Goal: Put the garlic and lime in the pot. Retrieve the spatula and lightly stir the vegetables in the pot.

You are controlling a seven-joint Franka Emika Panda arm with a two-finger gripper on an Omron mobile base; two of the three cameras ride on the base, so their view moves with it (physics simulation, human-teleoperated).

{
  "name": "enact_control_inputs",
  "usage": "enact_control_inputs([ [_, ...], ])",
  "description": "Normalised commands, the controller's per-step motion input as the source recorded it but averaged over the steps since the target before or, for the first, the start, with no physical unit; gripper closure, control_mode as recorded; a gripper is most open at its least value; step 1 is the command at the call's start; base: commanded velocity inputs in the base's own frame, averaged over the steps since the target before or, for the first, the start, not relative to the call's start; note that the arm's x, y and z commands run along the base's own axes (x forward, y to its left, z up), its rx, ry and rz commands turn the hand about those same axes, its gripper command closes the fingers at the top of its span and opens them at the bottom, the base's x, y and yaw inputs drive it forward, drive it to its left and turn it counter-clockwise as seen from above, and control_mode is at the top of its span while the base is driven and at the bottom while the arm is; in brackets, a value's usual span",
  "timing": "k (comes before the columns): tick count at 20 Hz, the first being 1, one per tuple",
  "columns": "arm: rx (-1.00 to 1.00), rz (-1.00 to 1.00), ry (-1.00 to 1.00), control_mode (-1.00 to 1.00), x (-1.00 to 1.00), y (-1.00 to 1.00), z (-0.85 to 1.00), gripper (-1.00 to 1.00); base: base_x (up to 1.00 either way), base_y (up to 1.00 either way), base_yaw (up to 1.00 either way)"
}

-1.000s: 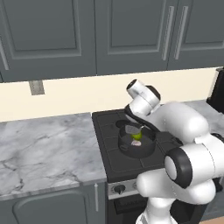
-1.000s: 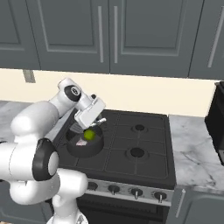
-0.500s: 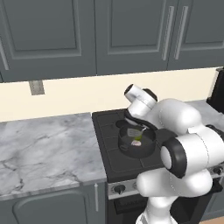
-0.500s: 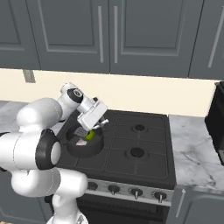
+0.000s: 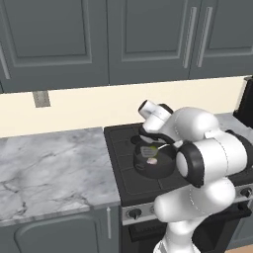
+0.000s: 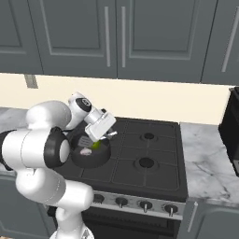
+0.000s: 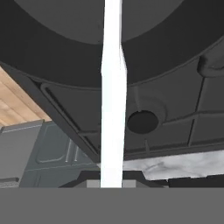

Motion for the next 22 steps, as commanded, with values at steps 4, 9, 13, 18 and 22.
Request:
enact_control_inputs([
  [4, 0.00, 0.00, 0.00, -1.00, 0.00, -0.04, 0.02, 1.00, 0.00, 0.00, 0.00],
  [9, 0.00, 0.00, 0.00, -1.00, 0.00, -0.30, 0.10, 1.00, 0.00, 0.00, 0.00],
  [13, -0.01, 0.00, 0.01, -1.00, 0.00, -0.37, -0.01, 1.00, 0.00, 0.00, 0.00],
  [18, -0.03, 0.00, 0.08, -1.00, 0.00, 0.13, -0.01, 1.00, 0.00, 0.00, 0.00],
  [22, -0.08, 0.00, 0.12, -1.00, 0.04, 0.06, -0.13, 1.00, 0.00, 0.00, 0.00],
])
